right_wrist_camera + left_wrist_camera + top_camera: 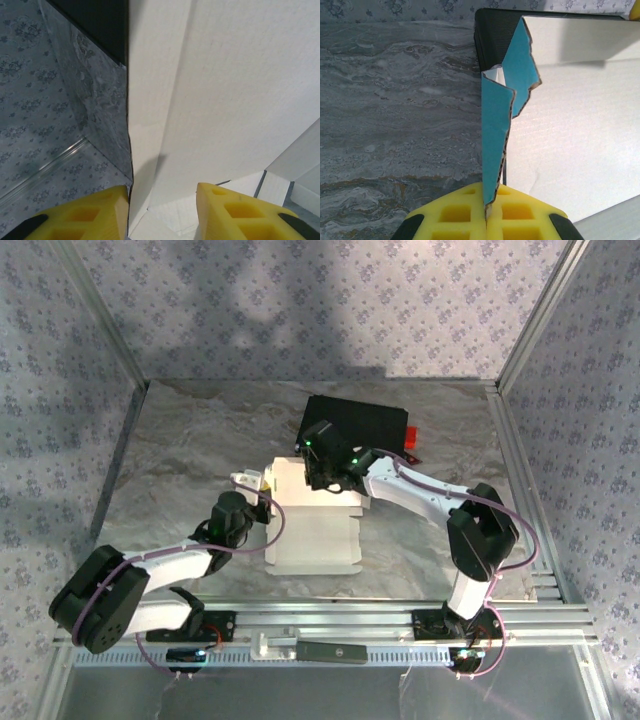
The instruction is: Fold the paper box
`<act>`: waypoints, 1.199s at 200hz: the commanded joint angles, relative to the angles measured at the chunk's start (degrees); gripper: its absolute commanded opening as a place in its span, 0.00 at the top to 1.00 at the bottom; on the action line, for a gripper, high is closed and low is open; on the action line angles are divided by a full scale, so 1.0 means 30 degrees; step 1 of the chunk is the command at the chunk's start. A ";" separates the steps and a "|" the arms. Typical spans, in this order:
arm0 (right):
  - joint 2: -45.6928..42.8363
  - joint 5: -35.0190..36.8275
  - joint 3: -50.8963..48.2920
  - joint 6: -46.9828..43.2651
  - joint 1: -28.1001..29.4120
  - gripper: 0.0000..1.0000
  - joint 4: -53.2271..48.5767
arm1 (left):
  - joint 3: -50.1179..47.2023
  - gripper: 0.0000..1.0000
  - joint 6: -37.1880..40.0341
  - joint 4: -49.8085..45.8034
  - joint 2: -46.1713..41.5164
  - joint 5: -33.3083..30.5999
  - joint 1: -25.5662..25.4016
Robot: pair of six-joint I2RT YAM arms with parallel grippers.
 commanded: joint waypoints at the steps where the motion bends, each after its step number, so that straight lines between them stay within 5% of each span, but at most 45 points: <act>1: 0.0574 0.0649 0.0033 0.0308 -0.0171 0.57 0.0405 | -0.0172 1.00 -0.0014 0.0927 -0.0558 -0.0357 -0.0200; 70: 0.1483 0.0211 0.1097 0.0058 -0.0434 0.61 0.0097 | -0.0187 1.00 0.0048 0.0968 -0.0531 -0.0496 -0.0277; 128: 0.1103 0.0475 0.1680 -0.1336 -0.0911 0.48 0.0341 | -0.0250 1.00 0.0136 0.0758 -0.0627 -0.0567 -0.0316; 175: 0.1864 0.0048 0.2346 -0.0957 -0.0573 0.62 -0.0399 | -0.0099 1.00 0.0106 0.0649 -0.0688 -0.0680 -0.0311; 240: 0.2148 -0.0181 0.2361 -0.0763 -0.0493 0.64 -0.0465 | -0.0099 1.00 0.0275 0.0323 -0.0972 -0.0808 -0.0316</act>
